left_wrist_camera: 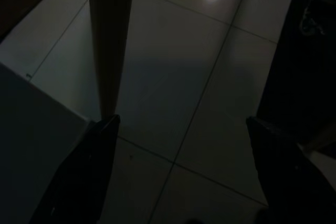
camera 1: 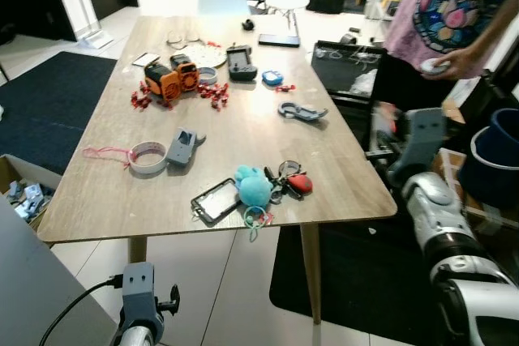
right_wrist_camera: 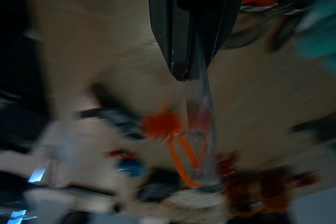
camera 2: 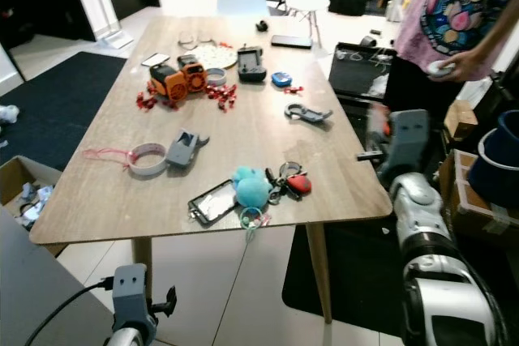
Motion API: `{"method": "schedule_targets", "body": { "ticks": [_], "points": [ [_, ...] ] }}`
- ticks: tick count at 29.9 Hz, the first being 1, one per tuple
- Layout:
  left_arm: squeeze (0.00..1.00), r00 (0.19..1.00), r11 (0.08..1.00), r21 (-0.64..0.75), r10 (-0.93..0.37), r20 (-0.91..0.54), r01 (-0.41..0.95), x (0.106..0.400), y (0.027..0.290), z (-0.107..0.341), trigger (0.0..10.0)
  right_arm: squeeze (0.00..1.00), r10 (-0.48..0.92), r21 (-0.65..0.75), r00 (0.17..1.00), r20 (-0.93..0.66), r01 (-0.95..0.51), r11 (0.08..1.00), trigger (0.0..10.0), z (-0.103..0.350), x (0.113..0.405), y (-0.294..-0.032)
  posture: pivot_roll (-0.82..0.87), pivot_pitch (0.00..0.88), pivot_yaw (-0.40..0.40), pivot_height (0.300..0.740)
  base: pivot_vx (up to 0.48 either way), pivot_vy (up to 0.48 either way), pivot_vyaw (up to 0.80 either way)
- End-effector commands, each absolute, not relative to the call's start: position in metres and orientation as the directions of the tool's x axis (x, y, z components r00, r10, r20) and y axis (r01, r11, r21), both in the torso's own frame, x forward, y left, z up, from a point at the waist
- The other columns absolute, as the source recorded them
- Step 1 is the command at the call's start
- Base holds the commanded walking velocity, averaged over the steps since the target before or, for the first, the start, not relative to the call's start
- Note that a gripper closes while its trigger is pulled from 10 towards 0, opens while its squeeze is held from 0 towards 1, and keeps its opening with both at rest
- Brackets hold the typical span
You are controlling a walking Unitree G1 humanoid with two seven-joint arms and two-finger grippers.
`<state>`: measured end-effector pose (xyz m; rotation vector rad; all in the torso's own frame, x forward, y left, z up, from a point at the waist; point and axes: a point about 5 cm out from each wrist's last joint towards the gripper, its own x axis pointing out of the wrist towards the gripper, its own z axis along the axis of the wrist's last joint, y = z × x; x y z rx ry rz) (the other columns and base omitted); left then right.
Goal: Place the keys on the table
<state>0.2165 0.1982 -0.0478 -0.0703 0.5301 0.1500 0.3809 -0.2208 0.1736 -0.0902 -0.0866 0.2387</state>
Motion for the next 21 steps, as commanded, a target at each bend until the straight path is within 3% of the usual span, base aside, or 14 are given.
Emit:
{"method": "schedule_targets", "body": {
  "ticks": [1, 6, 21],
  "points": [
    [0.0, 0.846, 0.987, -0.028, 0.121, -0.519, -0.158, 0.214, 0.198, -0.05, 10.0, 0.0, 0.331, -0.107, 0.943, 0.044, -0.325, 0.94, 10.0, 0.171, 0.381, -0.206, 0.05, 0.062, -0.017, 0.74, 0.0, 0.0, 0.0],
    [0.0, 0.846, 0.987, -0.03, 0.118, -0.52, -0.156, 0.213, 0.197, -0.05, 10.0, 0.0, 0.525, -0.1, 0.851, -0.011, -0.524, 0.846, 10.0, 0.163, 0.376, -0.174, 0.05, 0.068, -0.015, 0.74, 0.0, 0.0, 0.0],
    [0.0, 0.844, 0.988, -0.037, 0.107, -0.525, -0.148, 0.213, 0.194, -0.051, 10.0, 0.0, 0.575, -0.066, 0.816, -0.061, -0.578, 0.814, 10.0, 0.155, 0.37, -0.17, 0.04, 0.074, -0.015, 0.74, 0.0, 0.0, 0.0]
  ]
}}
